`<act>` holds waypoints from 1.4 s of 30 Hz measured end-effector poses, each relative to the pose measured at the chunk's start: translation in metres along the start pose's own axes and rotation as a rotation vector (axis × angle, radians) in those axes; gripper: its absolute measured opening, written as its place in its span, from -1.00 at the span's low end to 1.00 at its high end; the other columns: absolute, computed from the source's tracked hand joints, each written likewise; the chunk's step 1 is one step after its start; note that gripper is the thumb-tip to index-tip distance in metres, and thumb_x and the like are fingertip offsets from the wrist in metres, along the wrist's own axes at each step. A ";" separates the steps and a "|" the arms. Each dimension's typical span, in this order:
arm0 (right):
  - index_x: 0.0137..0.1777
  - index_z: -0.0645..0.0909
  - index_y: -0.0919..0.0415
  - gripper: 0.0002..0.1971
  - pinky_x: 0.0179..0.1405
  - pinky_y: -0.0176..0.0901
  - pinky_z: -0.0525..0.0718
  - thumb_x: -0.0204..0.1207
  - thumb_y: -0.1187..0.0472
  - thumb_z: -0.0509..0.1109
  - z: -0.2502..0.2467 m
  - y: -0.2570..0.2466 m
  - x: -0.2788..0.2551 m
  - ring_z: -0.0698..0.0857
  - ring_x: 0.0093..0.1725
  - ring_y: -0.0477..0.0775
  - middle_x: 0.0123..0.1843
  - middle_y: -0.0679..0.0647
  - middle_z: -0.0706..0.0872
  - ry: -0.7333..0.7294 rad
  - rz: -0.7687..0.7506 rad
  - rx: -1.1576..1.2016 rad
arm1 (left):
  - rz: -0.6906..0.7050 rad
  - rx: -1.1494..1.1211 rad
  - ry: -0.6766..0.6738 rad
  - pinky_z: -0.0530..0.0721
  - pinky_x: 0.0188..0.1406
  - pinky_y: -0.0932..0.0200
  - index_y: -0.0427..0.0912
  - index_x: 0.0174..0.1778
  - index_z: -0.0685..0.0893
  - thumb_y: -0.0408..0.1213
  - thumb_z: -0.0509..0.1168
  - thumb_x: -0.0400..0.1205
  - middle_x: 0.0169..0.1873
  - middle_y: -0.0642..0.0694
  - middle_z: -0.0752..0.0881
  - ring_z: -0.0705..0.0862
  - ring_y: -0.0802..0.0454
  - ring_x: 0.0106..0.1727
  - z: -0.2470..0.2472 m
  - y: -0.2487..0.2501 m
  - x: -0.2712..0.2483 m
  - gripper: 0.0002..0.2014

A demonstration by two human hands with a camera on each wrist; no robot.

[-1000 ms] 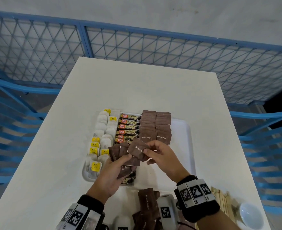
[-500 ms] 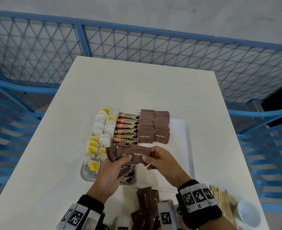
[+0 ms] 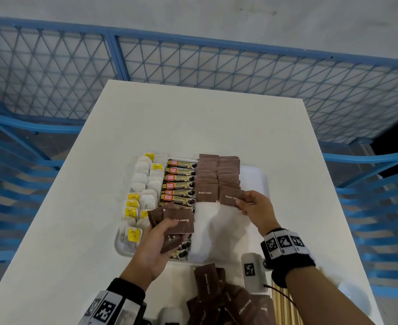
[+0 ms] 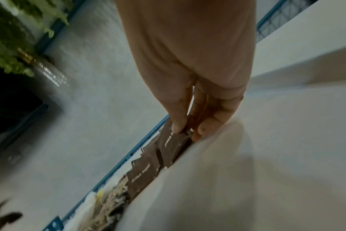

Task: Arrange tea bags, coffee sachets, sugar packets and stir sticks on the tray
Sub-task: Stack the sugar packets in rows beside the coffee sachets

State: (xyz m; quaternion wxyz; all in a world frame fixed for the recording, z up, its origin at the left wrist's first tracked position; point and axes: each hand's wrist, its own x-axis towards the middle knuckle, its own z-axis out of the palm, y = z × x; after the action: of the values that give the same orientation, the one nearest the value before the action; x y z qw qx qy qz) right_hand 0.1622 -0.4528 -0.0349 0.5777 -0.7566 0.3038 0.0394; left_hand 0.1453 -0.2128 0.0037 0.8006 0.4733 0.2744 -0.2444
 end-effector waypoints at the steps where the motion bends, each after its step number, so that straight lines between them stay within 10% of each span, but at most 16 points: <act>1: -0.20 0.61 0.08 -0.83 -0.13 -0.15 0.67 0.45 0.38 0.44 0.001 0.001 0.003 0.70 -0.20 0.05 -0.22 0.03 0.75 0.022 -0.006 -0.042 | 0.006 0.010 -0.009 0.70 -0.20 0.09 -0.26 0.01 0.68 -0.49 0.25 0.57 -0.27 -0.21 0.80 0.77 -0.03 -0.33 0.000 0.000 0.000 -0.83; 11: -0.10 0.51 0.18 -0.86 -0.42 -0.53 0.45 0.46 0.27 0.45 0.017 -0.004 0.012 0.58 -0.25 -0.07 -0.31 -0.07 0.61 0.117 -0.046 -0.206 | 0.045 0.032 -0.016 0.77 -0.35 0.20 -0.26 0.03 0.68 -0.57 0.31 0.54 -0.25 -0.14 0.82 0.76 -0.03 -0.20 0.000 0.000 0.001 -0.79; 19: 0.11 0.50 0.25 -0.74 -0.18 -0.51 0.37 0.46 0.31 0.43 0.026 -0.012 0.000 0.49 -0.17 -0.16 -0.03 0.12 0.54 0.235 -0.264 -0.272 | 0.052 0.036 -0.003 0.76 -0.34 0.23 -0.26 0.03 0.70 -0.57 0.35 0.51 -0.13 -0.21 0.79 0.75 -0.07 -0.13 0.001 0.000 0.003 -0.77; 30: -0.16 0.62 0.07 -0.93 -0.35 -0.49 0.54 0.48 0.13 0.46 0.051 -0.037 -0.069 0.60 -0.34 -0.28 -0.29 -0.14 0.69 -0.433 -0.166 -0.054 | 0.097 0.055 -0.010 0.73 -0.40 0.26 -0.22 0.07 0.68 -0.58 0.36 0.50 -0.13 -0.18 0.78 0.73 -0.03 -0.18 0.004 0.001 0.001 -0.72; 39: 0.05 0.69 0.21 -0.84 0.11 -0.11 0.73 0.53 0.39 0.36 0.045 -0.041 -0.070 0.69 -0.02 -0.04 0.06 0.18 0.71 -0.410 -0.119 0.180 | 0.053 0.001 -0.006 0.73 -0.41 0.21 -0.27 0.13 0.66 -0.31 0.33 0.59 -0.12 -0.31 0.76 0.76 -0.01 -0.31 0.000 0.002 -0.001 -0.78; 42: -0.04 0.71 0.00 -0.86 0.02 -0.52 0.54 0.49 0.26 0.44 0.042 -0.038 -0.070 0.59 -0.07 -0.14 -0.05 0.03 0.58 -0.328 -0.197 0.027 | 0.021 -0.007 -0.016 0.73 -0.38 0.17 -0.25 0.09 0.68 -0.16 0.32 0.58 -0.15 -0.29 0.80 0.78 -0.03 -0.29 0.002 0.003 -0.002 -0.74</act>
State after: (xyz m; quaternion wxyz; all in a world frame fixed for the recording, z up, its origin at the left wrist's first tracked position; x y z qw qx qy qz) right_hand 0.1364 -0.3802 0.0123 0.6306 -0.7583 0.1305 0.1014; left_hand 0.1464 -0.2128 0.0078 0.8070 0.4713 0.2639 -0.2387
